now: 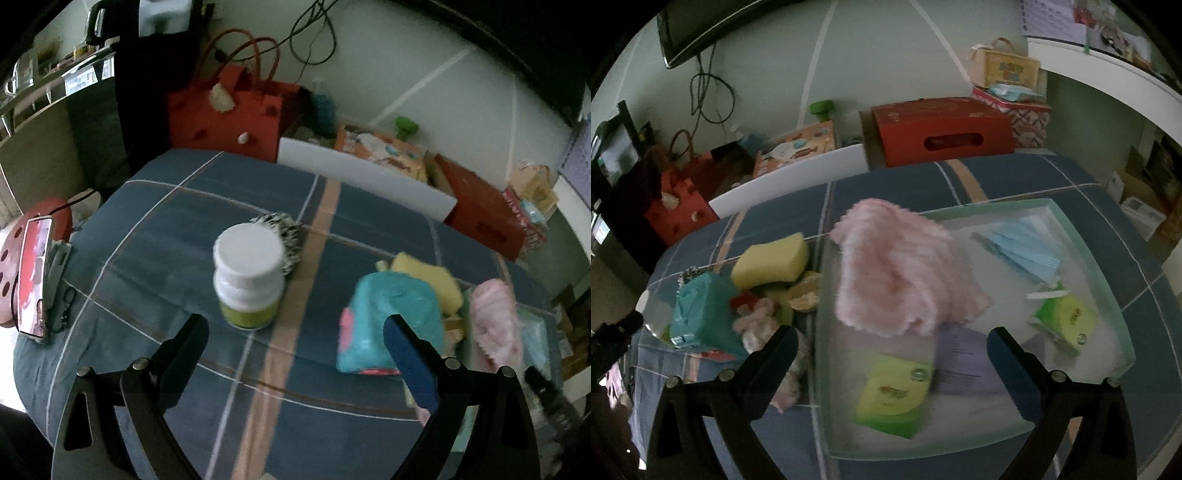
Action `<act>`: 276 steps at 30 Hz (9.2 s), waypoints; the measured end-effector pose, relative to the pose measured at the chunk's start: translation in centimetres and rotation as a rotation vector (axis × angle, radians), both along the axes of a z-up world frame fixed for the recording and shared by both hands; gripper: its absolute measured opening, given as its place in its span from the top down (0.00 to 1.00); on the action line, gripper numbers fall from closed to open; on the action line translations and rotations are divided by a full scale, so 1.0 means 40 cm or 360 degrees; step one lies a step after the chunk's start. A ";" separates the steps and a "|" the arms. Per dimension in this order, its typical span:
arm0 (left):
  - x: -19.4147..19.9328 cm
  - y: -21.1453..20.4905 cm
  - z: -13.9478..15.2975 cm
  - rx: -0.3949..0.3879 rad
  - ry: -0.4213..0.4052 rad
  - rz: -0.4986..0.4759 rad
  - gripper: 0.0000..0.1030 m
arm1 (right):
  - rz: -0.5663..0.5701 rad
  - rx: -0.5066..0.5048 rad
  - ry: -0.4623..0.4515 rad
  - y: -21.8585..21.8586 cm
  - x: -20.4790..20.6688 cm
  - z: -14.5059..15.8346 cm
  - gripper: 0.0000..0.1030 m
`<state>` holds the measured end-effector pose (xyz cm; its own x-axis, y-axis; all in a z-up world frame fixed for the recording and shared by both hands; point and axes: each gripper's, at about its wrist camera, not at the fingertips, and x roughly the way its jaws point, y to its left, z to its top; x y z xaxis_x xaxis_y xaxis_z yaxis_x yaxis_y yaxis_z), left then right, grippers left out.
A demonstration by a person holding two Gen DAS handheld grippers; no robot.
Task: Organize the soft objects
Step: 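Move both open tools back over the pile of items, then grasp the yellow sponge with the right tool while the left tool grasps the leopard-print scrunchie, then lift the sponge and scrunchie and carry them toward the white tray, then open both tools to drop the sponge and scrunchie into the tray, then move both open tools back over the remaining items beside the tray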
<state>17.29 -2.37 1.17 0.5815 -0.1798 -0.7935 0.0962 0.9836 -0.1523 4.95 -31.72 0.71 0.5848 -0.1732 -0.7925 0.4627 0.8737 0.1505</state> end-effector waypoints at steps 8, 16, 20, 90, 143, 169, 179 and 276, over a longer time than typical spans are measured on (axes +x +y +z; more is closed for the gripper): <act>0.043 0.074 -0.019 0.0026 0.0025 0.0072 0.07 | 0.0162 -0.0001 0.0005 0.080 0.058 -0.004 0.00; 0.092 0.122 0.044 -0.0038 -0.0020 0.0054 0.07 | 0.0242 0.0004 -0.0073 0.107 0.094 0.026 0.00; 0.123 0.143 0.082 -0.0037 -0.0057 0.0036 0.07 | 0.0279 -0.0009 -0.0112 0.113 0.121 0.065 0.00; 0.607 -0.055 -0.220 0.0168 0.1088 -0.0308 0.36 | 0.0653 0.0296 0.0862 0.138 0.637 -0.214 0.00; 0.338 -0.002 0.197 -0.0034 0.0690 -0.0261 0.74 | 0.0476 0.0238 0.0572 -0.040 0.343 0.223 0.04; 0.002 -0.533 0.251 0.0002 0.0629 -0.0916 0.73 | 0.0134 0.0219 0.0544 -0.417 0.035 0.209 0.04; -0.024 -0.712 0.106 -0.0016 0.0712 -0.1046 0.73 | 0.0080 0.0336 0.0657 -0.497 0.048 0.047 0.04; 0.032 -0.254 0.060 0.0113 0.0188 -0.0578 0.11 | 0.0432 -0.0072 0.0300 -0.038 0.149 0.049 0.00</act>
<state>18.56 -12.53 3.57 0.3937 -0.2993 -0.8691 0.4260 0.8972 -0.1160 10.90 -33.22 2.67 0.4583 -0.0685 -0.8862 0.2281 0.9727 0.0428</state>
